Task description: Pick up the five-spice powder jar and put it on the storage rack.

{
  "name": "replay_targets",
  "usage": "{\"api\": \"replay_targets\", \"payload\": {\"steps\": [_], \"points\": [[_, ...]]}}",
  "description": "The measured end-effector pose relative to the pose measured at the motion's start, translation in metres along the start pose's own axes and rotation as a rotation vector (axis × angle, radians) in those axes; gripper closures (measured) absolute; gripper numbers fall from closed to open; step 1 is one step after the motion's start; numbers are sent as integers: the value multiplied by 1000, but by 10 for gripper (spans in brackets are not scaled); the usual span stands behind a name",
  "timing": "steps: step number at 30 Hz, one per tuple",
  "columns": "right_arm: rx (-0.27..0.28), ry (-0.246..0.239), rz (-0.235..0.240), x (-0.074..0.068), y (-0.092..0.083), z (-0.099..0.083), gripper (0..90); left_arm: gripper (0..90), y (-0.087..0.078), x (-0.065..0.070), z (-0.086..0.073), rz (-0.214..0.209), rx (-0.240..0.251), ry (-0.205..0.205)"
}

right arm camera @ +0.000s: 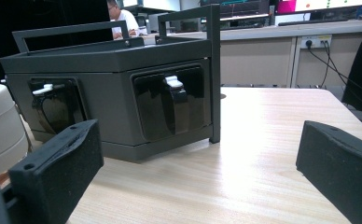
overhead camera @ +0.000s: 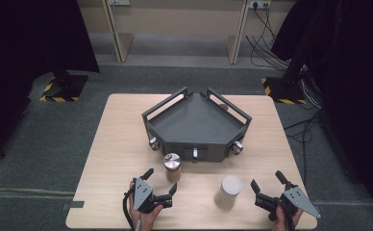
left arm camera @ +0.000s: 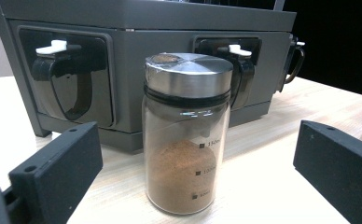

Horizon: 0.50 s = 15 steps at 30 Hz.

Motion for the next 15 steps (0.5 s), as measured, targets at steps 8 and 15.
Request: {"api": "replay_targets", "payload": {"steps": [8, 15], "points": [[2, 1, -1, 0, 0, 0, 9, 5, 0, 0, 0, 1, 0, 1], [2, 2, -1, 0, 0, 0, 9, 5, 0, 0, 0, 1, 0, -1]]}}
Point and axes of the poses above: each handheld gripper's, and its own axes: y roughly forward along the jaws, z roughly out of its top, x roughly to its right, the point moved 10 cm from there along y, roughly forward along the jaws, and after that the axes turned 15 degrees about x, right-handed, at the moved point
